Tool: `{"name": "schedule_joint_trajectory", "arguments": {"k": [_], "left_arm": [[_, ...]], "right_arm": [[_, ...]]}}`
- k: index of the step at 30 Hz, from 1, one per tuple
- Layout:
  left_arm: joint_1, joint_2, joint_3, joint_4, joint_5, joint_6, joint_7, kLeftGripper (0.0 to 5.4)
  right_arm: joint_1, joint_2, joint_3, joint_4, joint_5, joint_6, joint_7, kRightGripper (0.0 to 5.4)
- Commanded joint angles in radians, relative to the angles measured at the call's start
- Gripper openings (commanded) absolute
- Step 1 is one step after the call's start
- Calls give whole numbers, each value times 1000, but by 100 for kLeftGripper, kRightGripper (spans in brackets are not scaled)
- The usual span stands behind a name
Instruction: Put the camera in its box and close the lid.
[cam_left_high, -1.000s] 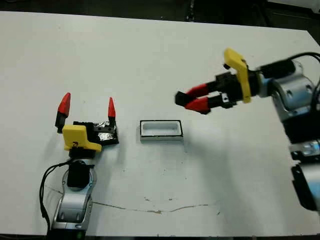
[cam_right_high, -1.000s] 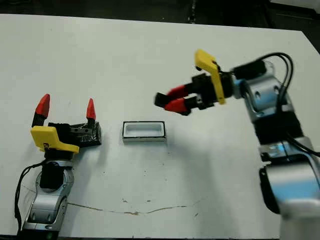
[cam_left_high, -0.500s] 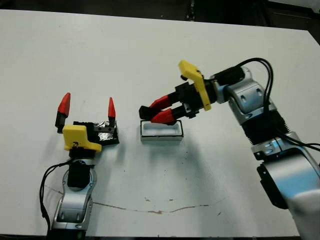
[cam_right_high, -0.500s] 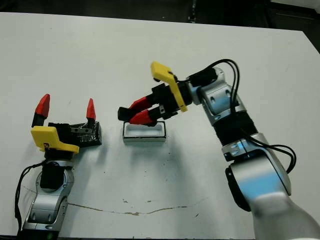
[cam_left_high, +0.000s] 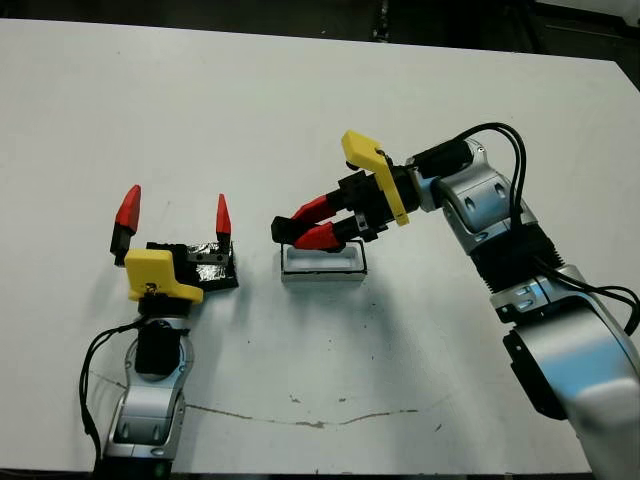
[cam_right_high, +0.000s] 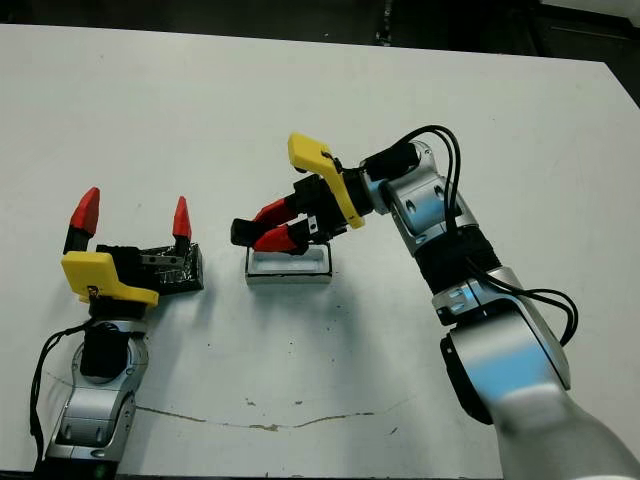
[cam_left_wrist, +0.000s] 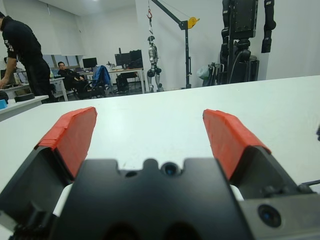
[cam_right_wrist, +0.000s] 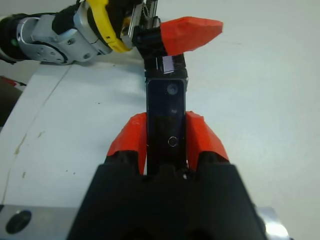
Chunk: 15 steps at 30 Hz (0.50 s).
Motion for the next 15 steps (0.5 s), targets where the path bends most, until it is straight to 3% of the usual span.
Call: {"name": "schedule_joint_trajectory", "arguments": {"k": [1, 12, 15], "left_arm": [[0, -3, -2, 7, 10, 13, 5, 540], [1, -1, -3, 13, 14, 0, 6, 540], [1, -2, -2, 14, 11, -2, 6, 540]], "right_arm": [[10, -14, -4, -5, -9, -16, -13, 166], [24, -18, -5, -23, -6, -14, -29, 166], [27, -24, 3, -33, -14, 14, -37, 166]]}}
